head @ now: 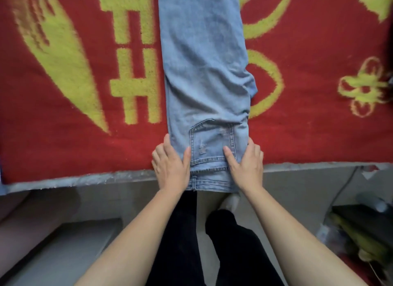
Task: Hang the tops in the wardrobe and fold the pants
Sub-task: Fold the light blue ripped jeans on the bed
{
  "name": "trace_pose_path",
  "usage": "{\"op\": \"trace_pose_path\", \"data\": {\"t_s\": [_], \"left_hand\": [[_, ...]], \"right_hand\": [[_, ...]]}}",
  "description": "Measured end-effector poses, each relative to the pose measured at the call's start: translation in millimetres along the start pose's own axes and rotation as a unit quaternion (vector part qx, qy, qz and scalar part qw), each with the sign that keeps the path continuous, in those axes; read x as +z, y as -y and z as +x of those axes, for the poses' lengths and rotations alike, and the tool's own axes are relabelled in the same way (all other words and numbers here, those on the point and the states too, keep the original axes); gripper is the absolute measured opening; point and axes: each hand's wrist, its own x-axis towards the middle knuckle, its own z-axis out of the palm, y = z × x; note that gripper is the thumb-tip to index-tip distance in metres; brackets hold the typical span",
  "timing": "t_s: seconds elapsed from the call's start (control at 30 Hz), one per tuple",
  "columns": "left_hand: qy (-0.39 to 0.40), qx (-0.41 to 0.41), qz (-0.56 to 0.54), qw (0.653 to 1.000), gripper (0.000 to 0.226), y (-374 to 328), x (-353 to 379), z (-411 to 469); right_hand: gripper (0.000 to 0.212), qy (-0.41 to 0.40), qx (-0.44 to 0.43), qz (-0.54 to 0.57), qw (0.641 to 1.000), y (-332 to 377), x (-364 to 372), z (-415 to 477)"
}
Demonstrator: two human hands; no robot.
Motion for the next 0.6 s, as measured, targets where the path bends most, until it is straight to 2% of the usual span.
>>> {"op": "trace_pose_path", "data": {"t_s": [0.07, 0.13, 0.23, 0.33, 0.47, 0.53, 0.6], "left_hand": [[0.044, -0.081, -0.063, 0.994, 0.071, -1, 3, -20], [0.068, -0.118, -0.1, 0.986, 0.073, 1, 8, -37], [0.098, -0.113, -0.118, 0.982, 0.069, 6, 17, -49], [0.117, -0.124, -0.204, 0.964, 0.069, 9, 14, -61], [0.132, -0.146, -0.319, 0.927, 0.048, 11, 2, -92], [0.155, -0.161, -0.362, 0.905, 0.06, 12, -2, -111], [0.162, -0.183, -0.402, 0.883, 0.074, 13, -6, -128]], "right_hand": [[0.071, 0.007, 0.043, 0.044, 0.998, -10, 6, -16], [0.067, 0.02, 0.047, 0.051, 0.997, -16, 11, -25], [0.068, 0.049, 0.03, 0.038, 0.998, -21, 5, -29], [0.067, 0.135, 0.056, 0.117, 0.982, -40, -5, -31], [0.062, 0.164, 0.084, 0.209, 0.96, -64, -34, -53], [0.055, 0.173, 0.09, 0.232, 0.953, -72, -50, -66], [0.066, 0.175, 0.103, 0.257, 0.945, -78, -64, -76]]}}
